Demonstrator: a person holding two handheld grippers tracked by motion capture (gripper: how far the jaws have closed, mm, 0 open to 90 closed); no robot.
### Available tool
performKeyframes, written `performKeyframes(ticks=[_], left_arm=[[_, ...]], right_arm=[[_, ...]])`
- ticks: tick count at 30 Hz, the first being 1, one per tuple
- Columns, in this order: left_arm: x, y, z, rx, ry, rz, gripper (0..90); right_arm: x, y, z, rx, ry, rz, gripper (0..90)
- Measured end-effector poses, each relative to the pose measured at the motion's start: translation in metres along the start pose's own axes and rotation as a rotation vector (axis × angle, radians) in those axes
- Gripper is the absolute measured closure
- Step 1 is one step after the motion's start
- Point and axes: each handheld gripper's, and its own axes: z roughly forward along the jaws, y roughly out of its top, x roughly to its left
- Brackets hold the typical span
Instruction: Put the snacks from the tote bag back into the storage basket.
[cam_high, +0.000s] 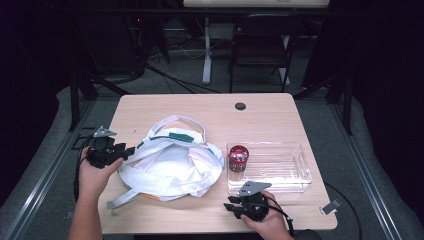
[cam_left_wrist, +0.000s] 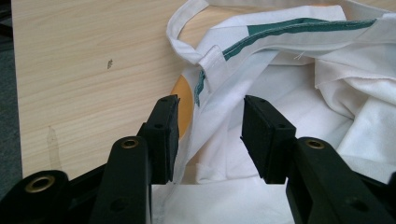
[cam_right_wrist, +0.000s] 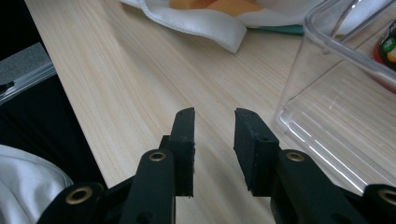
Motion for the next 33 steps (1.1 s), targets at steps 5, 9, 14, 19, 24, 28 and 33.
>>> performKeyframes(ticks=[5,9,14,19,24,28,33], left_arm=[[0.0001,0.0001,0.0002,-0.001,0.000,-0.001,56.7],[0.0010,0.0001,0.0001,-0.001,0.002,0.000,56.7],[0.0011,0.0001,0.0000,-0.002,0.001,-0.004,56.7],[0.0015,-0.0002,-0.0001,-0.008,0.000,-0.010,56.6],[0.0015,-0.0002,0.0001,-0.006,0.002,-0.009,56.5],[0.0017,-0.0002,-0.0001,-0.007,0.002,-0.009,56.3],[0.0031,-0.0003,-0.0021,-0.007,0.002,-0.010,56.3]], right_arm=[[0.0013,0.0000,0.0010,-0.002,0.016,-0.008,68.7],[0.0036,-0.0001,0.0029,0.006,0.022,-0.027,68.2],[0.0044,0.0003,0.0034,0.007,0.027,-0.033,67.9],[0.0028,0.0005,0.0031,0.000,0.032,-0.023,67.6],[0.0033,0.0010,0.0033,0.002,0.029,-0.027,67.3],[0.0034,0.0013,0.0036,0.000,0.032,-0.030,66.9],[0.0029,0.0016,0.0041,-0.008,0.036,-0.029,66.7]])
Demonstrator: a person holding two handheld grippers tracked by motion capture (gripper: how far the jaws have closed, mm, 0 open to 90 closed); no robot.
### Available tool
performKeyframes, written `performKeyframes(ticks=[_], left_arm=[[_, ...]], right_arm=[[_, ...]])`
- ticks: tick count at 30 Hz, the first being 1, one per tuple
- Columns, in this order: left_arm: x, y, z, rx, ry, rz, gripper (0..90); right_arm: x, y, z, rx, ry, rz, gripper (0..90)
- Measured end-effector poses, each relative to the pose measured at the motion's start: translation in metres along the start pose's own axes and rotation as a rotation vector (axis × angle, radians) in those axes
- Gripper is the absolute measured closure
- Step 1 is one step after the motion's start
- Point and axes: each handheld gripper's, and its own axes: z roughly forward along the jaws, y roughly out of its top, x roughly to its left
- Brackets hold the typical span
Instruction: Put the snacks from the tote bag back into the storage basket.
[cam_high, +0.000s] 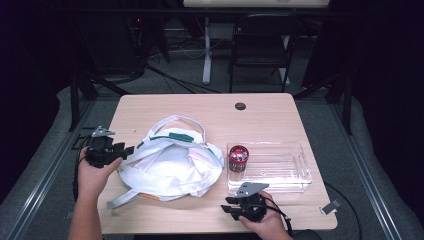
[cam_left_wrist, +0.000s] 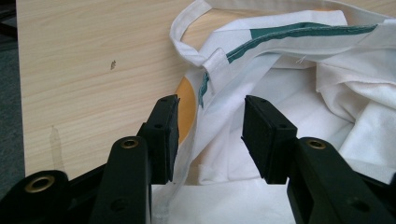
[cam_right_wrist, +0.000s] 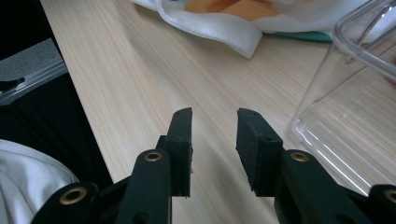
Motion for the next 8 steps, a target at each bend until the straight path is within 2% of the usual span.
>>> performKeyframes(ticks=[8], left_arm=[[0.0014,0.0000,-0.0007,-0.009,0.006,-0.008,55.4]], right_arm=[[-0.0005,0.0006,-0.0001,-0.009,0.010,-0.003,65.4]])
